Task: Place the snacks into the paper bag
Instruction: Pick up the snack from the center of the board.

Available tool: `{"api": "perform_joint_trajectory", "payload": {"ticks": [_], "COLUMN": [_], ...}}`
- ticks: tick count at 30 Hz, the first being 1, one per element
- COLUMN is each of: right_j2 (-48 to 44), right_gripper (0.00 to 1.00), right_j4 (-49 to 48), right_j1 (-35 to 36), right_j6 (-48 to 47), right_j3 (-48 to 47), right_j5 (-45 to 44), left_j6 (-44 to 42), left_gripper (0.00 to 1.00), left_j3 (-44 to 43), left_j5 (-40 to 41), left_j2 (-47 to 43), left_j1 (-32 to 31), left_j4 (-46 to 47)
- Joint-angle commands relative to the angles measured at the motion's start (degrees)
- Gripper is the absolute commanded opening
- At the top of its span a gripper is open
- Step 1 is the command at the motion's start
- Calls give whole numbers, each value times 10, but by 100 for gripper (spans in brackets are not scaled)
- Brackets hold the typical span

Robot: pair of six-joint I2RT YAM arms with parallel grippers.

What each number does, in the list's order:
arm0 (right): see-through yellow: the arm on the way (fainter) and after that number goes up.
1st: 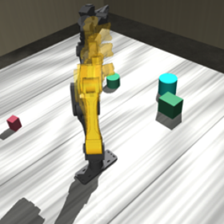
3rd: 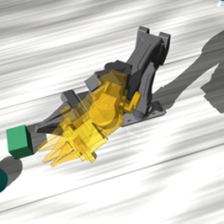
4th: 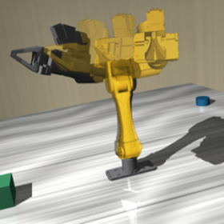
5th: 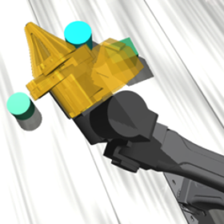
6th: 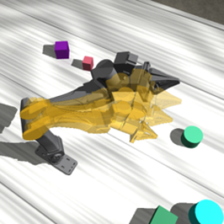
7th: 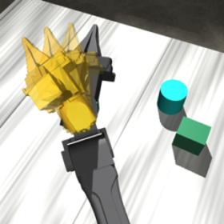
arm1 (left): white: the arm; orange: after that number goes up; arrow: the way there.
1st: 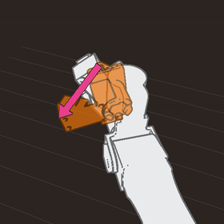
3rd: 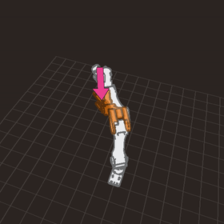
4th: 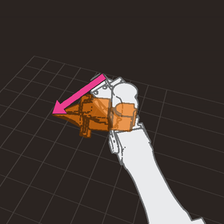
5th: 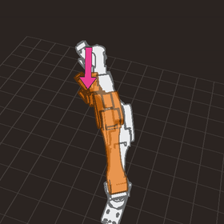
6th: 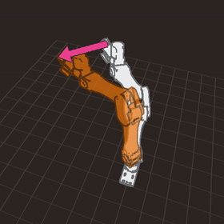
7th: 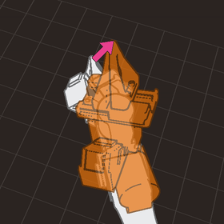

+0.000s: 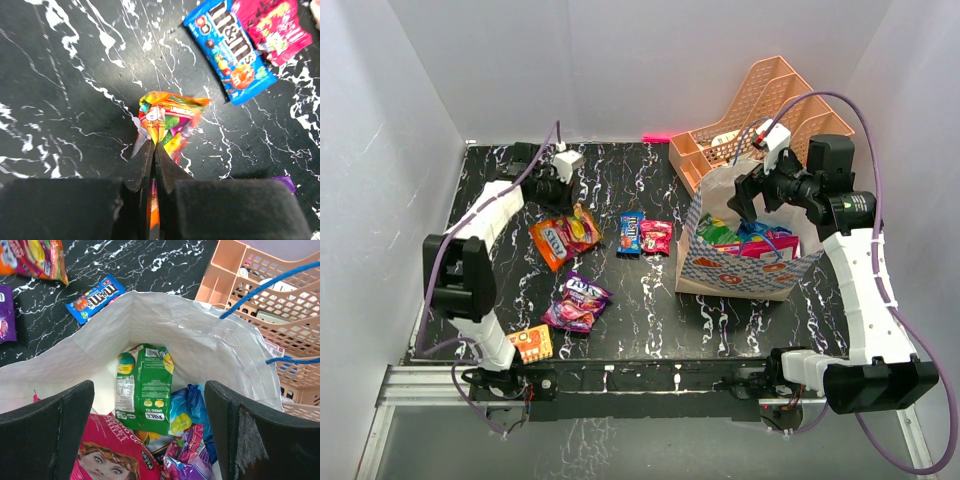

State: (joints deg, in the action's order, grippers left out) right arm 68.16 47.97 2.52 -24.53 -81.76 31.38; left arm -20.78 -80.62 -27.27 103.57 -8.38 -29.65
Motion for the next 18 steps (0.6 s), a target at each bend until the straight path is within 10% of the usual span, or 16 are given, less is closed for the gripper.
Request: {"api": "perform_joint_trajectory", "payload": {"ticks": [1, 18], "right_j2": [-26, 28], "right_gripper": [96, 94], "right_j4": [-60, -167], "right_j1": [1, 42], "right_j6": [-7, 74], "right_j3": [7, -69], "right_j5": [37, 191], "left_j6": [1, 109], "left_gripper": [0, 0], "left_j3": [19, -30], "left_j5": [3, -98], "left_j2": [-102, -222], "left_j1": [-3, -28], "left_j4": [26, 50]}}
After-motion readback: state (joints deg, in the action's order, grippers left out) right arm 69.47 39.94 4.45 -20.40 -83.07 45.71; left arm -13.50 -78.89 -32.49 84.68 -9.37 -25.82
